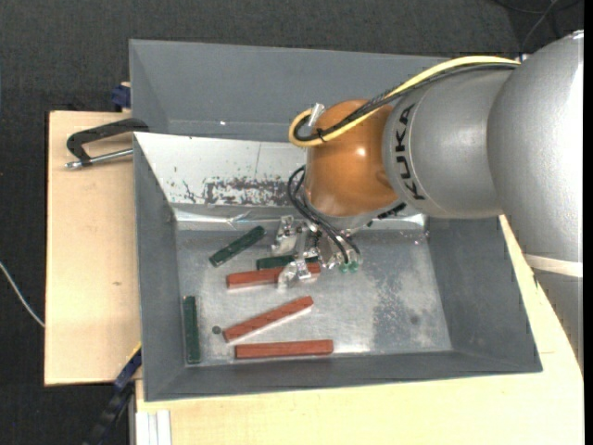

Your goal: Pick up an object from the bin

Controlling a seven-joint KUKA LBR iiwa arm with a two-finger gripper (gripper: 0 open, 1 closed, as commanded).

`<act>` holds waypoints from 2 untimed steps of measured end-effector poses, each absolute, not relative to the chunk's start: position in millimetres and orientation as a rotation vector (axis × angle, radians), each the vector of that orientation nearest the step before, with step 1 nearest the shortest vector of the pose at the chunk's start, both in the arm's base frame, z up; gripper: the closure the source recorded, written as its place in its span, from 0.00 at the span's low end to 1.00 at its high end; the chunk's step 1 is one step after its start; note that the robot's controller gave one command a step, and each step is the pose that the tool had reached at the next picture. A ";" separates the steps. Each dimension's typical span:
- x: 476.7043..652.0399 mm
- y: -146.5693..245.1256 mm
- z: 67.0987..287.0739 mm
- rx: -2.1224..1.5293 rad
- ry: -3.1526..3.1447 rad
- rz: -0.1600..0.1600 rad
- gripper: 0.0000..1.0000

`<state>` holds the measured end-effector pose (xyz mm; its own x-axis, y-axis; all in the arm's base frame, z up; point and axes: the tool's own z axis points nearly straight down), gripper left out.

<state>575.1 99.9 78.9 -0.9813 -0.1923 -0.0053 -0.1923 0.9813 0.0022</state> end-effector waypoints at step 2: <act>568.2 78.1 181.7 -0.300 3.122 0.002 1.00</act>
Offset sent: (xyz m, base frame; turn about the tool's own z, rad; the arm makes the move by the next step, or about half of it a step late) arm 0.0000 0.0000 0.0000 0.0000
